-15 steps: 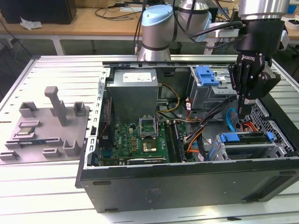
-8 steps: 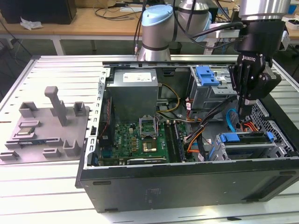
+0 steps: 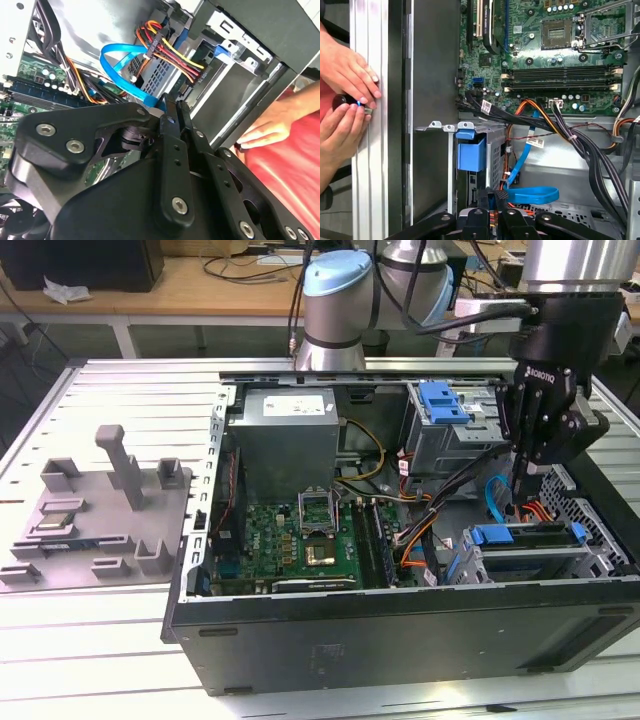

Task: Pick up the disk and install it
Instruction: 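Insert the second disk wire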

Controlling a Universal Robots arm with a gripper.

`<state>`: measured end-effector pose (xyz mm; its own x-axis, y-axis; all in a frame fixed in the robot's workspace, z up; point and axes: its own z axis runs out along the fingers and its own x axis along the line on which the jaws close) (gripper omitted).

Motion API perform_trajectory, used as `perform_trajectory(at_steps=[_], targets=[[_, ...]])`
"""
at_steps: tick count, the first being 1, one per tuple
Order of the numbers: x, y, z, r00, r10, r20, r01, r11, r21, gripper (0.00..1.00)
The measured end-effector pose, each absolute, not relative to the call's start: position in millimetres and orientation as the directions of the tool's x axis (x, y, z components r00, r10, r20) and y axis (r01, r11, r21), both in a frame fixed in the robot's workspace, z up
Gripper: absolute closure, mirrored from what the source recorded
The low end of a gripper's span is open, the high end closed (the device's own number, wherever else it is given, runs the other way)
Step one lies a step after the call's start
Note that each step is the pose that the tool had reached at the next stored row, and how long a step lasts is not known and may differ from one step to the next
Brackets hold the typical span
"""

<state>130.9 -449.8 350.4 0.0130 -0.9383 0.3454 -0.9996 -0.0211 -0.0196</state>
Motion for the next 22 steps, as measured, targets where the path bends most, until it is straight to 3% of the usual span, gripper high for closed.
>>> perform_trajectory(at_steps=[22], targets=[[135.9,-485.9,354.8,0.013,-0.983,0.184,-1.0,-0.017,-0.023,0.84]])
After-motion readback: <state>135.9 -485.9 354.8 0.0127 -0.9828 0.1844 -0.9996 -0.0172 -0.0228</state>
